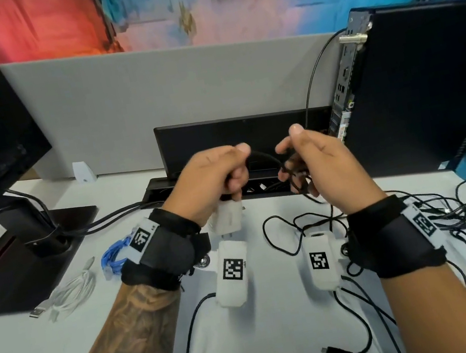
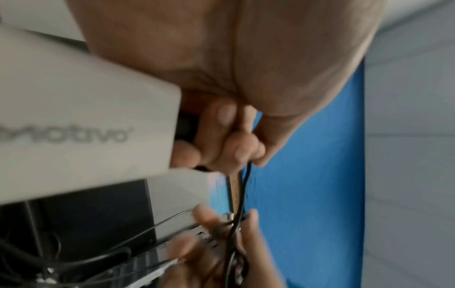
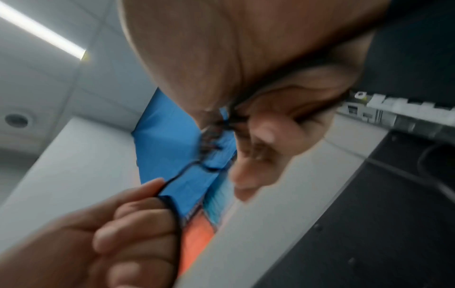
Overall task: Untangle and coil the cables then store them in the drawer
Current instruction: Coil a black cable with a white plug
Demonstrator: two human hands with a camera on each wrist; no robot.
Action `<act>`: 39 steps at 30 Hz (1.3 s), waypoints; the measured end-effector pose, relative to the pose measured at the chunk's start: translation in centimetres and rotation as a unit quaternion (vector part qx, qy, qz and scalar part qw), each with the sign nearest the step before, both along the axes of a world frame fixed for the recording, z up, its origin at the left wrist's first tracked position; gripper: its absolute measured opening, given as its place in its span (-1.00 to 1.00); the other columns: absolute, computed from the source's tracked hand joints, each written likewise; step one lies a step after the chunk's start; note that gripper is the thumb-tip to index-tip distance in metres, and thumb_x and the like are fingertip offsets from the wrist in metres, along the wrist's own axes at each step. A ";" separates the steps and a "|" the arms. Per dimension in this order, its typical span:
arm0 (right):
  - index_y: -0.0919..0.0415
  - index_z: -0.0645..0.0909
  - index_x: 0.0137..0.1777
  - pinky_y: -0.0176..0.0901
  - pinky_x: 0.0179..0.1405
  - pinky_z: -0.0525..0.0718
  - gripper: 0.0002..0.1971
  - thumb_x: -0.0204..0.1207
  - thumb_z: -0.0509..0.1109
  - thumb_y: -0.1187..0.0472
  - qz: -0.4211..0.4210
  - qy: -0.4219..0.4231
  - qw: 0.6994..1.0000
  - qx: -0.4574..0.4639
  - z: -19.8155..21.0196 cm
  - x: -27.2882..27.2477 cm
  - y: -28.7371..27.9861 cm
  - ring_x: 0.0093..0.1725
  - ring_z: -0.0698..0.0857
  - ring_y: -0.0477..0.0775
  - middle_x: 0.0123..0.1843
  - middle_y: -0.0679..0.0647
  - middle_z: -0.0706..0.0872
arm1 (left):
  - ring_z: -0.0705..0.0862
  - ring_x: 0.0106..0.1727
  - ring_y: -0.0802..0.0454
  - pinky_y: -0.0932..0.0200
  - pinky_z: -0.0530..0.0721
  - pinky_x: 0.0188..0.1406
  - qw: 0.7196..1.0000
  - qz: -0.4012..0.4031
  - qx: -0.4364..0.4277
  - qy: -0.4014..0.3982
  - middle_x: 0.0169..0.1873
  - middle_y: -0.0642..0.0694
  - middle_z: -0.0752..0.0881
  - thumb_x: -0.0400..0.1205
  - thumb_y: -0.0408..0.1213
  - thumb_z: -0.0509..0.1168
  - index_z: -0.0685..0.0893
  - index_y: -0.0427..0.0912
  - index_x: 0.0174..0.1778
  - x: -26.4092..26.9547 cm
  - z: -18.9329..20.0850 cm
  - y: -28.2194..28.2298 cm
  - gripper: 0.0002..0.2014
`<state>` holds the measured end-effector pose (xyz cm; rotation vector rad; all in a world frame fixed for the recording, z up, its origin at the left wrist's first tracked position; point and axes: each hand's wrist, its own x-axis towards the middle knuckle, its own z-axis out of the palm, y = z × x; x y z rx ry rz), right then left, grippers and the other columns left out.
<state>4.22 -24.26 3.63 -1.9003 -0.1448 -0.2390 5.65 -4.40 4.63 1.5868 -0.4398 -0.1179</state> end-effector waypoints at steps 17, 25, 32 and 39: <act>0.16 0.77 -0.32 -0.20 -0.21 0.52 -0.64 0.65 0.44 -0.02 -0.069 0.115 0.960 -0.246 -2.9 1.4 -4.3 -0.11 0.70 0.00 -0.23 0.00 0.77 | 0.17 -0.62 0.15 0.31 0.38 -0.48 0.904 0.034 -0.411 0.114 -0.67 0.08 0.31 0.74 -0.16 0.10 0.40 -0.06 -0.54 1.8 2.6 7.7 -0.55; 0.04 0.73 0.28 -0.29 0.29 0.66 -0.72 0.72 0.30 -0.02 0.122 -0.061 0.990 0.030 0.2 -0.9 2.6 0.28 0.75 -0.16 0.21 -0.07 0.82 | 0.24 -0.64 0.14 0.22 0.42 -0.48 0.956 0.000 -0.267 0.124 -0.64 0.02 0.34 0.76 -0.19 0.13 0.40 -0.10 -0.47 1.6 0.7 2.1 -0.58; 0.20 0.57 -0.05 -0.03 0.21 0.72 -0.86 0.75 0.28 0.35 0.120 -0.012 0.987 0.108 -0.3 -0.6 3.4 -0.05 0.83 0.05 -0.31 0.08 0.70 | 0.22 -0.55 0.07 0.19 0.42 -0.44 0.966 0.032 -0.235 0.099 -0.63 0.01 0.35 0.76 -0.16 0.15 0.42 -0.09 -0.48 1.3 1.0 2.1 -0.58; 0.10 0.59 0.16 -0.03 0.27 0.74 -0.80 0.64 0.44 0.05 0.154 0.040 0.967 0.201 -0.4 -0.6 2.9 0.33 0.76 -0.03 0.29 0.00 0.80 | 0.23 -0.65 0.17 0.26 0.43 -0.52 0.948 -0.008 -0.286 0.138 -0.63 0.03 0.34 0.75 -0.15 0.12 0.36 -0.10 -0.43 1.6 1.5 4.0 -0.61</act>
